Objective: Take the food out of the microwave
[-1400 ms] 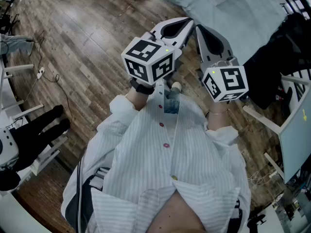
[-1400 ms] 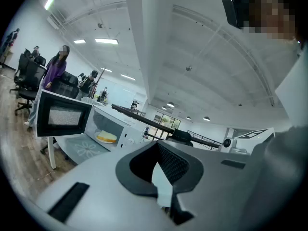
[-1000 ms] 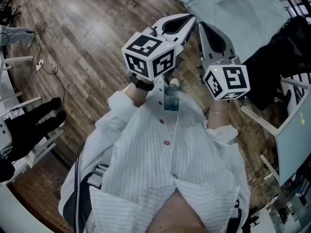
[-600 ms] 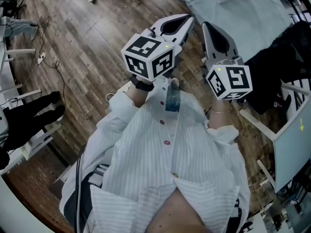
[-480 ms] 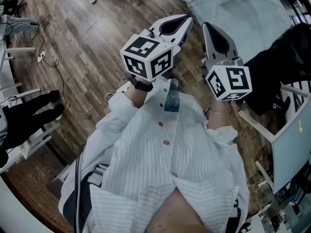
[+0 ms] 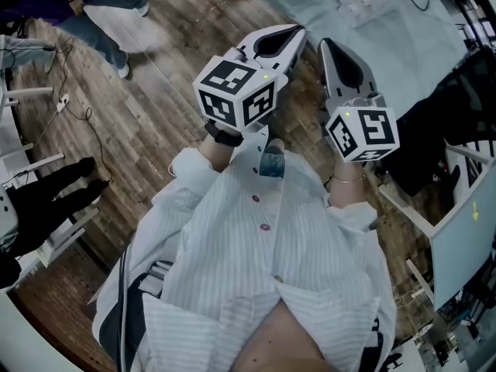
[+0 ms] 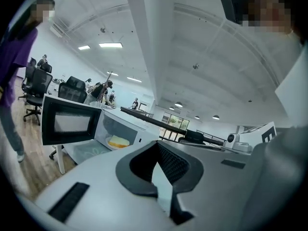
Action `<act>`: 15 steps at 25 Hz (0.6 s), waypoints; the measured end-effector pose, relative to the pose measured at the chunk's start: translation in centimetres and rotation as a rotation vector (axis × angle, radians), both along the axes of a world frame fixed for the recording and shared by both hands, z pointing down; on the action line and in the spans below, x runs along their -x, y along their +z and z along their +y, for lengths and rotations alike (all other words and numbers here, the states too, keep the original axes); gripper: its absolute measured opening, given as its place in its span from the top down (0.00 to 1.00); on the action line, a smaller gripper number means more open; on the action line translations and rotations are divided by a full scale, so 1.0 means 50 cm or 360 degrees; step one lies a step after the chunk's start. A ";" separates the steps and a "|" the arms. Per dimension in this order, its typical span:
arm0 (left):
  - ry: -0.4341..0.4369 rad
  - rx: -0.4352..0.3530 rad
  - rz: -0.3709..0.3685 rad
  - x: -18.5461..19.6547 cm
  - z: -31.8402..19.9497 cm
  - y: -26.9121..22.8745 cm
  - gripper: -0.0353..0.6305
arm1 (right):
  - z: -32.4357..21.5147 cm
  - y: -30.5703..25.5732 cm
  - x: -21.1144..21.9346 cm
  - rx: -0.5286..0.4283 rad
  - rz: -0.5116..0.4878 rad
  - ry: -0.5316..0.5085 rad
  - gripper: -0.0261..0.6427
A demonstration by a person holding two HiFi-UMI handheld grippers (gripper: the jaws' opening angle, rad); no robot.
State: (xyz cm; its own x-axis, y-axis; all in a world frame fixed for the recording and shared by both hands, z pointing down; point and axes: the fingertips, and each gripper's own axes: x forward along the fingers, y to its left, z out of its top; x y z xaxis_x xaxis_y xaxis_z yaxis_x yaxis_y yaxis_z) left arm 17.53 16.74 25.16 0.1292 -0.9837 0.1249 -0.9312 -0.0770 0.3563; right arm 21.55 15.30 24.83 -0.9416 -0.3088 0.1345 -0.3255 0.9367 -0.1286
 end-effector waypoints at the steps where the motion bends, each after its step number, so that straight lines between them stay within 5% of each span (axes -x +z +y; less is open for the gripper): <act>1: 0.0008 0.0000 -0.0006 0.013 -0.016 -0.002 0.94 | -0.015 -0.002 0.013 -0.0002 0.0000 0.0007 0.92; 15: 0.0153 -0.0002 -0.0048 0.246 -0.144 -0.013 0.94 | -0.155 -0.012 0.235 -0.0008 -0.0019 0.0160 0.92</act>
